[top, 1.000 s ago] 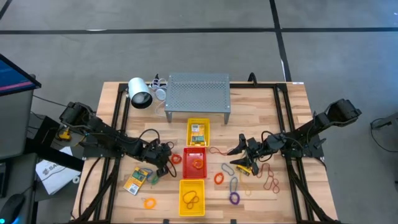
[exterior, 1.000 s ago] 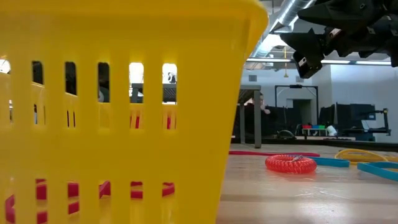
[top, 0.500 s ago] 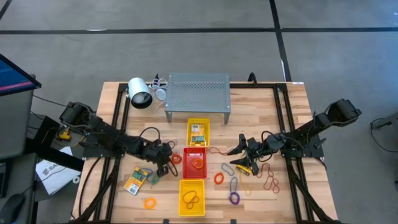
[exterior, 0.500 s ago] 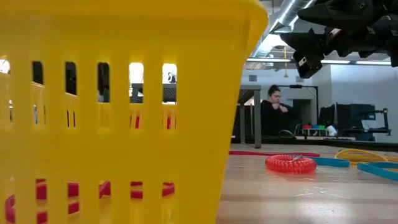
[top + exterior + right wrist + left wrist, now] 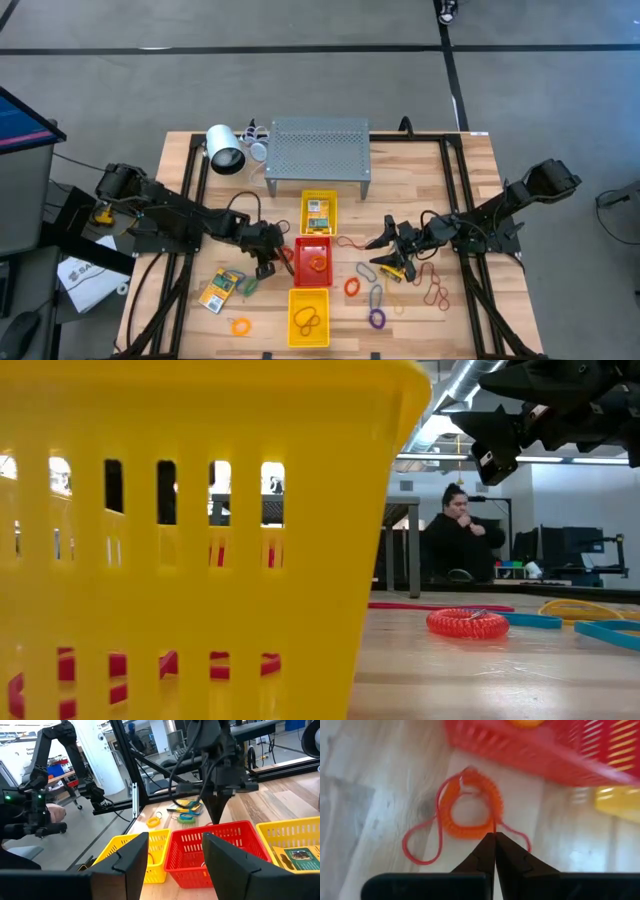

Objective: Pick & Place Office Desk Supplies
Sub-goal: Put the red rubber band into the bottom yellow bin

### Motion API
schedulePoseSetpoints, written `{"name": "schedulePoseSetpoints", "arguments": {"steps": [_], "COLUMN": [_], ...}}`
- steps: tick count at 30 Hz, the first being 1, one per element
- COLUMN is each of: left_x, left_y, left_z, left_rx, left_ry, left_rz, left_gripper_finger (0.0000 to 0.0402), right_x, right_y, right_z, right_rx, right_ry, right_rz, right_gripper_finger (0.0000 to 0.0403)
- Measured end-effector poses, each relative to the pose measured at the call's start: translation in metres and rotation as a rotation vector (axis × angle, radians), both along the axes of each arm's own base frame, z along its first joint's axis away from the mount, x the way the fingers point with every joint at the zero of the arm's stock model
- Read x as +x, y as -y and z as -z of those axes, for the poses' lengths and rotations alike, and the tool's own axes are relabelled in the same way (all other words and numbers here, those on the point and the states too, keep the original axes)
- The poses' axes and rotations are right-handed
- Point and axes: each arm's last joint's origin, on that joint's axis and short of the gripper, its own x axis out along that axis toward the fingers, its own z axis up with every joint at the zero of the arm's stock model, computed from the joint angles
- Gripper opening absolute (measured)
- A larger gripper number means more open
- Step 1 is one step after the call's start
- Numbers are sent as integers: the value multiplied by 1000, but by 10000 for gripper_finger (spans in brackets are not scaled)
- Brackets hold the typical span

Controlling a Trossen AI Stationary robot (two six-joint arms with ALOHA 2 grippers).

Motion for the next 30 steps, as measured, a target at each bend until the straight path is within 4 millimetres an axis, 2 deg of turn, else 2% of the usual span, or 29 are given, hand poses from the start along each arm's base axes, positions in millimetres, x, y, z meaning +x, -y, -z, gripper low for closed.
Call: {"name": "schedulePoseSetpoints", "arguments": {"steps": [5, 12, 16, 22, 30], "left_x": [-3, -26, -38, -50, -52], "left_y": [-2, -6, -8, -11, -11], "left_z": [-28, -73, -92, -107, -116], "left_rx": [-8, -44, -58, -41, 6], "left_ry": [54, 227, 326, 410, 505], "left_rz": [16, -6, -11, 14, 77], "left_gripper_finger": [0, 0, 0, 0, 0], "right_x": [0, 0, 0, 0, 8], "right_y": [0, 0, 0, 0, 6], "right_z": [1, 1, 1, -1, -11], "right_rx": [-2, -2, -2, 2, -5], "right_ry": [-5, -5, -4, 7, 54], "right_rz": [1, 1, 1, 6, 56], "right_gripper_finger": [182, 182, 182, 182, 182]}}
